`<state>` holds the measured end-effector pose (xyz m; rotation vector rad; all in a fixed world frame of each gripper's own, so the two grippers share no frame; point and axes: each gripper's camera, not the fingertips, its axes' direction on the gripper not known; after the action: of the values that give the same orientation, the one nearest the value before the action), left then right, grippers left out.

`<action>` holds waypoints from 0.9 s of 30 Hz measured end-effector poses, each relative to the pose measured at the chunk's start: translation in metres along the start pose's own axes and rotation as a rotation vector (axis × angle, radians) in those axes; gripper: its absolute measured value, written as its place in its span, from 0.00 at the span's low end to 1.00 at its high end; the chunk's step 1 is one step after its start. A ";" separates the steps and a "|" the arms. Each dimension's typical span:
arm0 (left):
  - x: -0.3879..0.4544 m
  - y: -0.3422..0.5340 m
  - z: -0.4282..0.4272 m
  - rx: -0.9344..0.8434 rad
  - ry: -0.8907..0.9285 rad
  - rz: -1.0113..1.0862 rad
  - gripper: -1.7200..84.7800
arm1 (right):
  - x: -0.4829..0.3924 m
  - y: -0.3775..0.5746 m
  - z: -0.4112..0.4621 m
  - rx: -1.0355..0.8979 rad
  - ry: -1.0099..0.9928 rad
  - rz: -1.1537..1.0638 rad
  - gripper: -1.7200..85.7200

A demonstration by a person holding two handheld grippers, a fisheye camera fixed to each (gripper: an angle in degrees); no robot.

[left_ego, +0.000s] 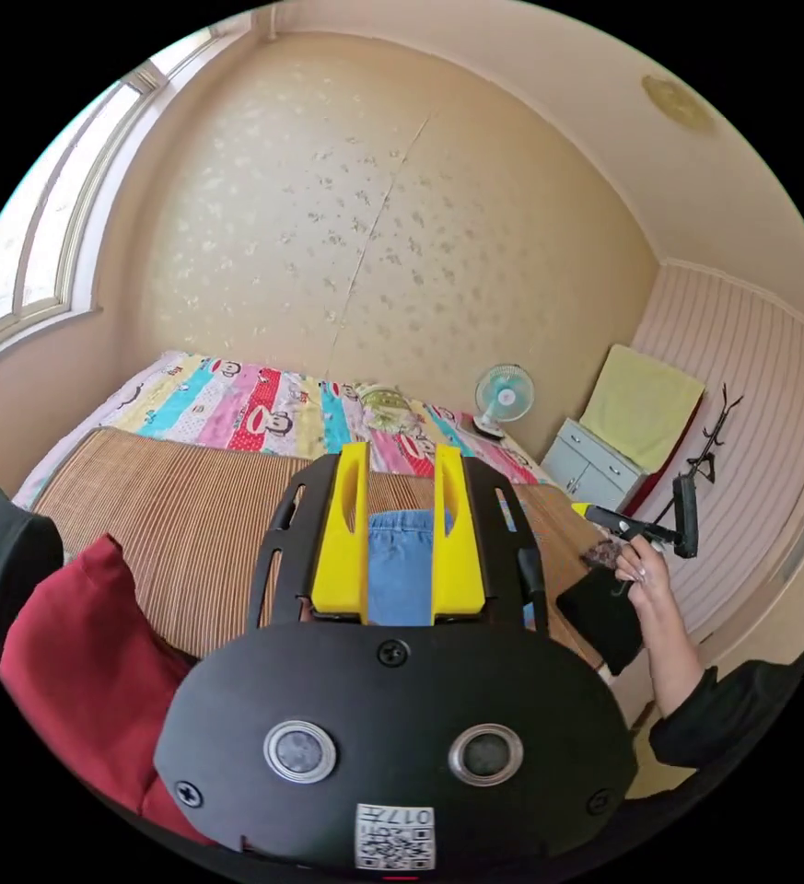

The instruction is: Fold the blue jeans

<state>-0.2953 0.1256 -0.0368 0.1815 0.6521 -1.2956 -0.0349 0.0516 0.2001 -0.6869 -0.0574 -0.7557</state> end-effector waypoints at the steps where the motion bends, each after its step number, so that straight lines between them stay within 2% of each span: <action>1: -0.005 0.034 0.013 -0.063 0.002 0.003 0.14 | 0.007 0.025 0.028 -0.086 -0.006 0.015 0.07; 5: -0.029 0.155 0.059 -0.361 0.038 -0.080 0.14 | 0.038 0.131 0.112 -0.333 -0.099 0.126 0.11; 8: -0.048 0.230 0.072 -0.501 0.059 -0.207 0.15 | 0.060 0.205 0.142 -0.449 -0.137 0.259 0.13; 10: -0.058 0.267 0.072 -0.542 0.037 -0.278 0.16 | 0.070 0.240 0.143 -0.433 -0.190 0.327 0.14; 13: -0.078 0.321 0.071 -0.577 0.019 -0.460 0.17 | 0.085 0.274 0.149 -0.409 -0.372 0.381 0.12; 16: -0.081 0.340 0.064 -0.500 0.062 -0.551 0.16 | 0.103 0.274 0.156 -0.380 -0.464 0.406 0.11; 20: -0.075 0.306 0.091 -0.628 0.002 -0.421 0.08 | 0.121 0.251 0.193 -0.503 -0.653 0.375 0.06; 22: -0.080 0.280 0.083 -0.568 0.057 -0.367 0.06 | 0.142 0.232 0.175 -0.384 -0.645 0.382 0.05; 24: -0.091 0.253 0.059 -0.434 0.082 -0.343 0.04 | 0.177 0.213 0.139 -0.231 -0.523 0.449 0.05; 26: -0.108 0.217 0.022 -0.276 0.002 -0.311 0.02 | 0.220 0.190 0.088 -0.022 -0.395 0.521 0.04; 27: -0.112 0.209 0.016 -0.256 -0.026 -0.304 0.02 | 0.229 0.184 0.075 0.025 -0.368 0.530 0.05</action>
<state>-0.1095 0.2714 -0.0112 -0.1499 0.8393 -1.4860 0.2672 0.0520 0.2231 -0.7672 -0.2108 -0.1149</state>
